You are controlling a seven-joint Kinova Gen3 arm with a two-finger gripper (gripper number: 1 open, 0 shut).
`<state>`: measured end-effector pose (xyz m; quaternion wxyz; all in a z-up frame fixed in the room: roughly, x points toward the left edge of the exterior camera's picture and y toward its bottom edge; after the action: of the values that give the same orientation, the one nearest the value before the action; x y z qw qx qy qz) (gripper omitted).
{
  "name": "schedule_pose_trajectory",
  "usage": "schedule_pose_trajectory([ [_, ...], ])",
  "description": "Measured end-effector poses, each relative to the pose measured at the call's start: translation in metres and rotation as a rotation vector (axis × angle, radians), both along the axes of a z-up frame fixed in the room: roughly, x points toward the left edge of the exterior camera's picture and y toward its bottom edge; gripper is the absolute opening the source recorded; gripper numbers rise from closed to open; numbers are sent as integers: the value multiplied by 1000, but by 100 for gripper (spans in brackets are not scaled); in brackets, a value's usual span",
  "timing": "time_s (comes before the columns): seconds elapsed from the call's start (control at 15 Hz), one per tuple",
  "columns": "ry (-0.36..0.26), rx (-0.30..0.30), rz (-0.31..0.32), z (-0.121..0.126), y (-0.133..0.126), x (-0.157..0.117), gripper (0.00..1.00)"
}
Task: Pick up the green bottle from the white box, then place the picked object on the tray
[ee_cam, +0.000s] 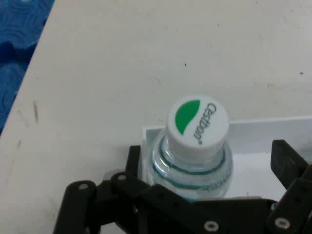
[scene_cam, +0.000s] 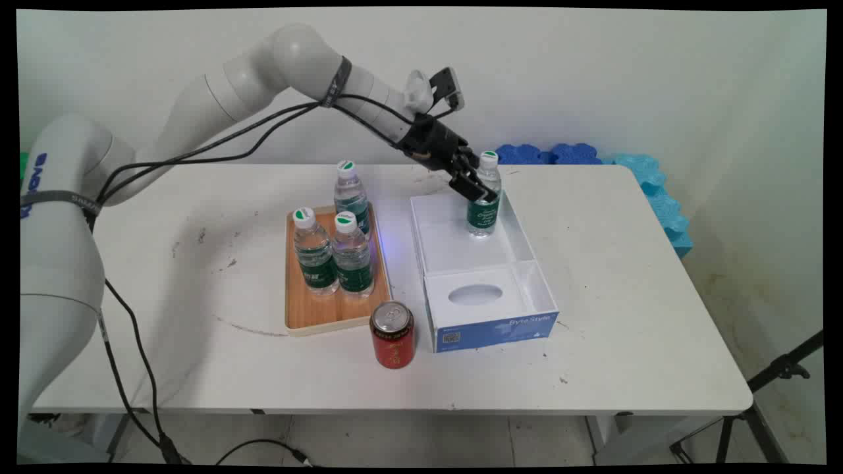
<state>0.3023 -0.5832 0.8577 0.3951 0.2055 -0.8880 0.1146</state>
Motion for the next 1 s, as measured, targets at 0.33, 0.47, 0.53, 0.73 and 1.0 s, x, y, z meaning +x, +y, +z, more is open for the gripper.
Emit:
schedule_pose_trajectory([
  [0.33, -13, 12, 6, -14, -1, -3, 100],
  [0.47, -15, 14, 7, -18, -2, -4, 100],
  [0.53, -15, 14, 8, -19, -3, -5, 0],
  [0.73, -15, 13, 8, -23, -4, -7, 0],
  [1.0, -14, 2, -1, -24, -4, -8, 0],
])
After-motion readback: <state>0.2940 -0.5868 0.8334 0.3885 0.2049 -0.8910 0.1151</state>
